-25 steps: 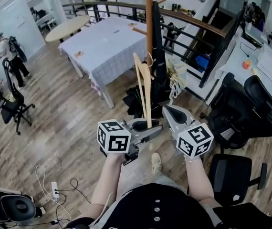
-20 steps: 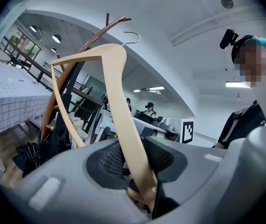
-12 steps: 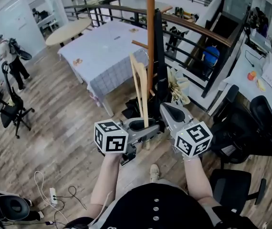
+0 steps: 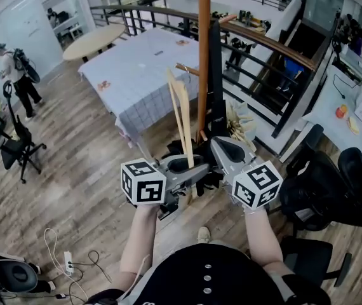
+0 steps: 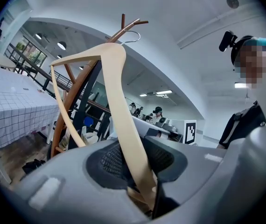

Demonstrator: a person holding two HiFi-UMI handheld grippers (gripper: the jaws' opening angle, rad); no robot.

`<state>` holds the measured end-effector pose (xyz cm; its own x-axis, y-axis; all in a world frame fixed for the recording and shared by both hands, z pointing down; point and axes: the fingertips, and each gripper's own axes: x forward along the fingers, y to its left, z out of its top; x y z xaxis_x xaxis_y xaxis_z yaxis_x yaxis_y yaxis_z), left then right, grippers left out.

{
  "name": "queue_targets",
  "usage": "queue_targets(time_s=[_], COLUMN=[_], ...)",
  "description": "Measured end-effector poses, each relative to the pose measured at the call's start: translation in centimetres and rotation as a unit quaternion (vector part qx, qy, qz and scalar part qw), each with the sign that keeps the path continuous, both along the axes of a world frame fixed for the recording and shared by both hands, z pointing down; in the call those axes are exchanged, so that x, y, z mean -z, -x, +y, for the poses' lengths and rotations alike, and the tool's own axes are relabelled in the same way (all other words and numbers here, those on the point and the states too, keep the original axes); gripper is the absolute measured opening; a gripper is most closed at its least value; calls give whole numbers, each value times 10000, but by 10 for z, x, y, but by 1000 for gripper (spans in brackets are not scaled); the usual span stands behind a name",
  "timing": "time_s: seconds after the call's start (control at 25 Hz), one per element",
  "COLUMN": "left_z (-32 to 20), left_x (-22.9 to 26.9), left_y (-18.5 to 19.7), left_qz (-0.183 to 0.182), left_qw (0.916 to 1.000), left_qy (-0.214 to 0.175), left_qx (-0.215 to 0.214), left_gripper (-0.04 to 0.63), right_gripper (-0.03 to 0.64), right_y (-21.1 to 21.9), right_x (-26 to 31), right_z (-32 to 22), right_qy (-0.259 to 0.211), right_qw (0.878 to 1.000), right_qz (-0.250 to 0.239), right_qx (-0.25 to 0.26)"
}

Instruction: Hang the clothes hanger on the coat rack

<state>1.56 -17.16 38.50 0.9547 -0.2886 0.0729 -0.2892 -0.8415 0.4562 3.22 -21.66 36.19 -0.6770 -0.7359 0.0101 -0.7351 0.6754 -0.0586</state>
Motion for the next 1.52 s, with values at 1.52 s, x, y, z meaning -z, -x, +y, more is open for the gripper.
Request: queue_targets(time_s=[1.52], left_z=[-109], left_x=[25], left_y=[-1], left_qz=[-42], left_qw=[9993], left_qy=[-279], left_qx=[243], left_gripper=[124], right_gripper=[2], right_y=[2], right_x=[28], right_z=[-101], right_qy=[-326], right_qw=[9991], right_qz=[110], right_qx=[239])
